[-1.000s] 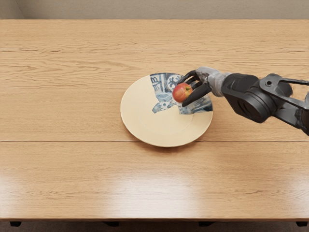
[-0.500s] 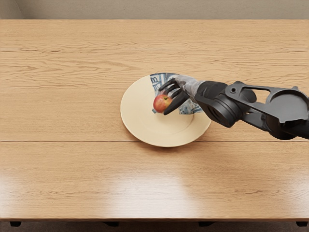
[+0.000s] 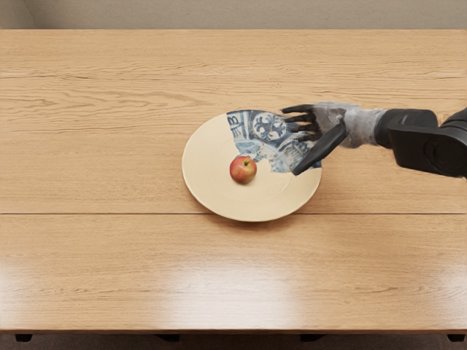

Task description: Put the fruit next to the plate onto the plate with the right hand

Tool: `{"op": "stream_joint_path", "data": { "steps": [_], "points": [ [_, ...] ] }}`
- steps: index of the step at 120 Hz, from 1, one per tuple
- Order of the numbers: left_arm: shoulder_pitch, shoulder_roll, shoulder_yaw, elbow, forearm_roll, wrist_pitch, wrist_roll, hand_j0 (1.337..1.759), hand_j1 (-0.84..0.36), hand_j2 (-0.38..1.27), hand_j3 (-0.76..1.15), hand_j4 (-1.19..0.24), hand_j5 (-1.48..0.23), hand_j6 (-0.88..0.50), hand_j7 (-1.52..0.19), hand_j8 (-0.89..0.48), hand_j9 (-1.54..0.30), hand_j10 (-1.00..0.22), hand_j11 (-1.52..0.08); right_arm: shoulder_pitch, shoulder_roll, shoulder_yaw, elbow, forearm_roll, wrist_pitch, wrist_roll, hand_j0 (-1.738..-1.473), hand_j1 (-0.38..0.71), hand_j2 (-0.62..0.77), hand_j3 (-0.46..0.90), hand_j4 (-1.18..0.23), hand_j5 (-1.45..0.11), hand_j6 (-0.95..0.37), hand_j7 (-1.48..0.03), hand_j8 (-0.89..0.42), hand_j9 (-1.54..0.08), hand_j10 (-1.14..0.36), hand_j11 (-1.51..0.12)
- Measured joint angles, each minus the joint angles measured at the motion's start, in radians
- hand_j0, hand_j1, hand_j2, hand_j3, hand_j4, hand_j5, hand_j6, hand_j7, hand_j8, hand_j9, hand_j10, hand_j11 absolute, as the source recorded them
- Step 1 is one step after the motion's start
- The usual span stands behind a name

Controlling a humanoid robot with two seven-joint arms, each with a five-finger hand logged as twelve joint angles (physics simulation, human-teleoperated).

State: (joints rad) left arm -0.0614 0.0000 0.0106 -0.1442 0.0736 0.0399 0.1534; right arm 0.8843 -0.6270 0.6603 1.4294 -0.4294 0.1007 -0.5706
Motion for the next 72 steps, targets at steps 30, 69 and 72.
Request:
{"op": "stream_joint_path", "data": {
  "steps": [30, 69, 72],
  "points": [
    [0.000, 0.000, 0.000, 0.000, 0.000, 0.000, 0.000, 1.658, 0.06, 0.05, 0.00, -0.24, -0.31, -0.24, -0.31, -0.24, -0.31, -0.24, -0.31, -0.161, -0.226, 0.148, -0.013, 0.249, 0.368, 0.064, -1.658, -0.28, -0.01, 0.00, -0.06, -0.08, -0.06, -0.08, -0.06, -0.08, -0.06, -0.08],
    [0.000, 0.000, 0.000, 0.000, 0.000, 0.000, 0.000, 1.658, 0.06, 0.05, 0.00, -0.24, -0.31, -0.24, -0.31, -0.24, -0.31, -0.24, -0.31, -0.249, -0.373, 0.161, -0.110, 0.455, 0.504, 0.085, -1.658, -0.29, -0.01, 0.00, -0.05, -0.06, -0.05, -0.06, -0.05, -0.06, -0.05, -0.06],
    [0.000, 0.000, 0.000, 0.000, 0.000, 0.000, 0.000, 1.658, 0.06, 0.05, 0.00, -0.24, -0.31, -0.24, -0.31, -0.24, -0.31, -0.24, -0.31, -0.252, -0.373, 0.162, -0.112, 0.459, 0.506, 0.086, -1.658, -0.29, -0.01, 0.00, -0.05, -0.06, -0.05, -0.06, -0.05, -0.06, -0.05, -0.06]
  ]
}}
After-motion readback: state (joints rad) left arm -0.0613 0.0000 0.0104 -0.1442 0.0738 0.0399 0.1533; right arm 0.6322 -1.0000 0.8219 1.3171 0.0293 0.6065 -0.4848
